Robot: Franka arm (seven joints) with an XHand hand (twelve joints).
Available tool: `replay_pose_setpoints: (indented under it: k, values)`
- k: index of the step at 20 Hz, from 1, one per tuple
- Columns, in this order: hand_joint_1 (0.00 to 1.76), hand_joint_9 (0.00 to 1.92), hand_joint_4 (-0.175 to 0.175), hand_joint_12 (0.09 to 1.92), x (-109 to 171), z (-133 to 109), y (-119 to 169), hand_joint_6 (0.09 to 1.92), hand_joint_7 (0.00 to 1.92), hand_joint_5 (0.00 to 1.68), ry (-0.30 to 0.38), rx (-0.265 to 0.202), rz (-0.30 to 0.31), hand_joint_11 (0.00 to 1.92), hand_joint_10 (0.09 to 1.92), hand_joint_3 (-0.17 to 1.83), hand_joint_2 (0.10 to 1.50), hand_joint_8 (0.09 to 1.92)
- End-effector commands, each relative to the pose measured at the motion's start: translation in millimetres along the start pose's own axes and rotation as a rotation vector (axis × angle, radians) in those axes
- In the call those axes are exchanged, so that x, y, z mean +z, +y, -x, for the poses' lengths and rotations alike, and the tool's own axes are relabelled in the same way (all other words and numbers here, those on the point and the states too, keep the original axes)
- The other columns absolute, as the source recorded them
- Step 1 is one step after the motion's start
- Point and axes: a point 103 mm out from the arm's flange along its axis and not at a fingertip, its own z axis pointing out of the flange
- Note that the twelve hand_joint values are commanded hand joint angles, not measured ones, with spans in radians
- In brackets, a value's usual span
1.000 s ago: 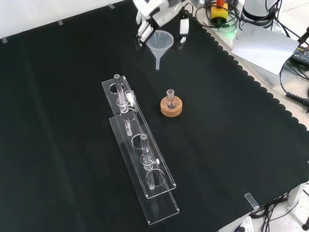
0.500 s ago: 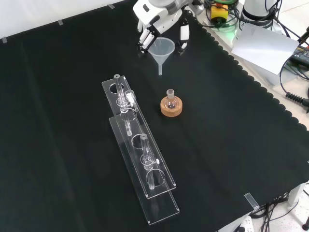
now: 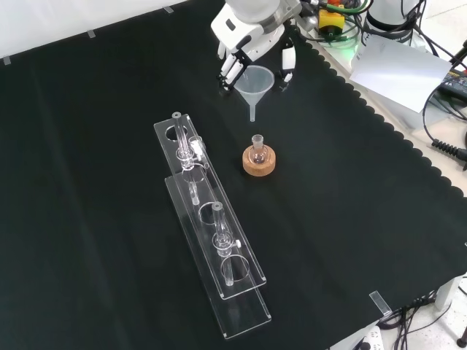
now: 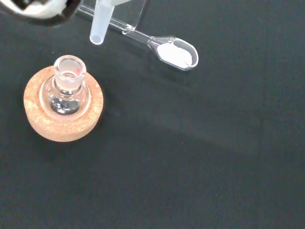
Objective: Place the funnel on the round-bottom flask.
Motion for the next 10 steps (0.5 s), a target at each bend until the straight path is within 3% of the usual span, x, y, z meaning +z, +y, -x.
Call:
replay_pose_setpoints:
  k: [1, 10]
  values:
    - [0.85, 1.22, -0.007, 0.99, 10.0, -24.3, 3.1, 0.68, 0.86, 0.74, -0.027, -0.022, -0.014, 0.98, 0.17, 0.67, 0.72, 0.54]
    - [0.85, 1.22, -0.008, 0.99, 16.8, -24.9, 10.1, 0.68, 0.85, 0.74, -0.025, -0.049, -0.020, 0.98, 0.16, 0.67, 0.73, 0.54]
